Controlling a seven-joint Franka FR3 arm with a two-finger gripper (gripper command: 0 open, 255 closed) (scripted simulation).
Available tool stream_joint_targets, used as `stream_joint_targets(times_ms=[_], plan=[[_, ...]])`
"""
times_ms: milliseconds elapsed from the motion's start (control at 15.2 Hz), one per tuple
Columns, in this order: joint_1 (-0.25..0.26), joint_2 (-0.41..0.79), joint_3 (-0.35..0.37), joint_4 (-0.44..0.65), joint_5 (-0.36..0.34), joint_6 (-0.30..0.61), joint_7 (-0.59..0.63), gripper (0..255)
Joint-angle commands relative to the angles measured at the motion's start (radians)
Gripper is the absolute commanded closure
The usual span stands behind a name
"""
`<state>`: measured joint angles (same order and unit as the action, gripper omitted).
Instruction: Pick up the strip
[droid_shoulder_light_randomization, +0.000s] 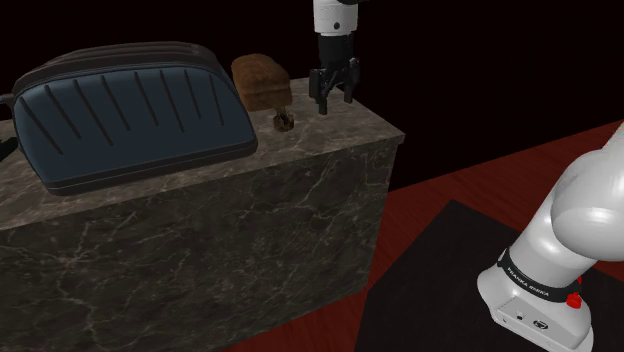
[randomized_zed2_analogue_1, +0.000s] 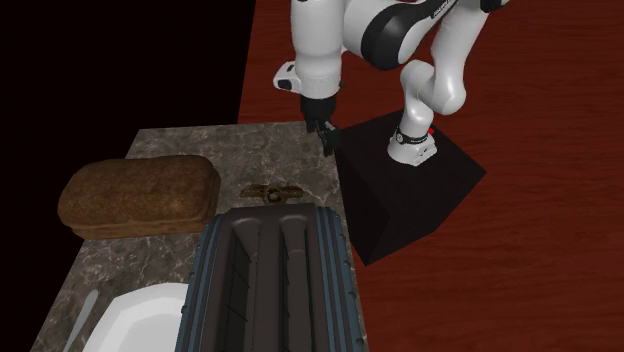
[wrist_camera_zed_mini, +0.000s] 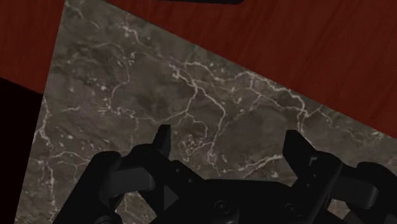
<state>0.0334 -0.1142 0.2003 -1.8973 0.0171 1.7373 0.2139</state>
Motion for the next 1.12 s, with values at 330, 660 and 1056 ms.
stream_joint_targets(times_ms=[330,660,1056], plan=[[0.040,0.315,0.037,0.348,-0.102,-0.053,0.116,0],[0.090,0.527,0.035,0.629,-0.167,-0.136,0.163,0],[0.084,0.519,0.033,0.535,-0.166,-0.051,0.169,0]])
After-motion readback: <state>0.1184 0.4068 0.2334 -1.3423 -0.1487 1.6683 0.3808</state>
